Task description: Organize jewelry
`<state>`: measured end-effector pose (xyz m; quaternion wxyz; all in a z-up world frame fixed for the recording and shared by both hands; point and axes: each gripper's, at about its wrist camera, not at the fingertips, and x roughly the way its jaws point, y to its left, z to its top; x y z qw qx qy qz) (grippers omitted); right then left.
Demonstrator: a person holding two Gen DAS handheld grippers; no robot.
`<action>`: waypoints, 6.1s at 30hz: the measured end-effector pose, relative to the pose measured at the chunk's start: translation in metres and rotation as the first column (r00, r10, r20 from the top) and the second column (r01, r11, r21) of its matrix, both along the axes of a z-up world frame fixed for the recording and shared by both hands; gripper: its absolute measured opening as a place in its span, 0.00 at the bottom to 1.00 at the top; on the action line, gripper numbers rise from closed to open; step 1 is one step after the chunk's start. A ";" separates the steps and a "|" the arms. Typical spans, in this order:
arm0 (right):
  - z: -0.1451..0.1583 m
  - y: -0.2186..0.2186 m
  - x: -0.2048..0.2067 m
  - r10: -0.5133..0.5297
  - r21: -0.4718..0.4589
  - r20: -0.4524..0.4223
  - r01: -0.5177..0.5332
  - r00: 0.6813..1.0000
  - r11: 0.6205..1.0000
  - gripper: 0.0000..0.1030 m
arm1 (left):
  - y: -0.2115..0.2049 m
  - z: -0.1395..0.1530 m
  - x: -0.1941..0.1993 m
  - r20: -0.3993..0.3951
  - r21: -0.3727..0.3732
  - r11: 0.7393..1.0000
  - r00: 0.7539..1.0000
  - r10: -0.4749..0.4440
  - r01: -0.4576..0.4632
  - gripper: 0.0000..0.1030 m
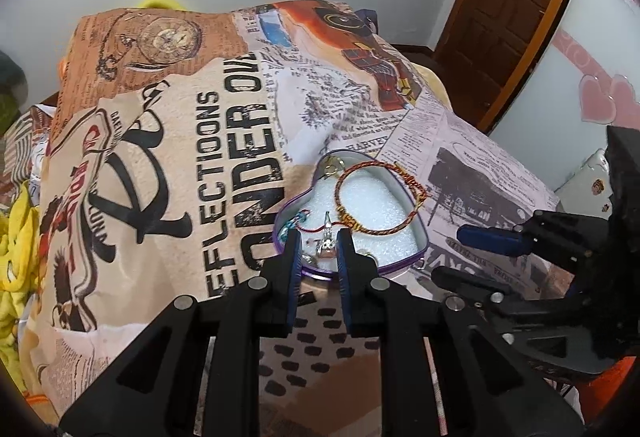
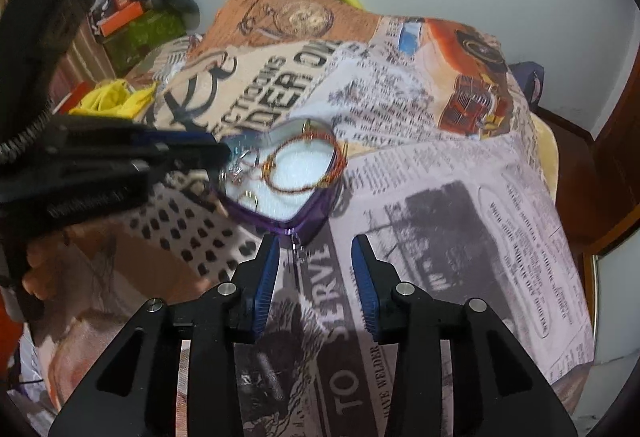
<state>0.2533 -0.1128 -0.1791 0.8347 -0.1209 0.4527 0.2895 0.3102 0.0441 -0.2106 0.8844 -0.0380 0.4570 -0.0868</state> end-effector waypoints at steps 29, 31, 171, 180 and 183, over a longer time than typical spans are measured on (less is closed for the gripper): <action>-0.022 0.013 -0.003 0.045 -0.026 -0.008 -0.045 0.999 0.999 0.08 | 0.001 0.006 -0.028 -0.001 0.002 1.000 1.000 0.004 -0.004 0.34; -0.019 0.011 -0.006 0.034 -0.028 -0.001 -0.034 0.999 0.999 0.08 | -0.003 0.006 -0.032 -0.008 0.006 1.000 1.000 -0.004 0.004 0.34; 0.169 -0.009 -0.082 -0.101 0.228 0.413 0.005 0.905 0.974 0.19 | -0.002 0.172 -0.123 0.436 0.010 0.995 0.896 0.083 -0.097 0.28; 0.236 -0.047 -0.178 -0.234 0.392 0.621 -0.038 0.748 0.919 0.21 | -0.023 0.227 -0.225 0.684 0.036 0.985 0.722 0.100 -0.170 0.52; 0.240 -0.052 -0.198 -0.282 0.425 0.648 -0.029 0.707 0.905 0.43 | -0.027 0.231 -0.246 0.718 0.024 0.982 0.687 0.114 -0.188 0.62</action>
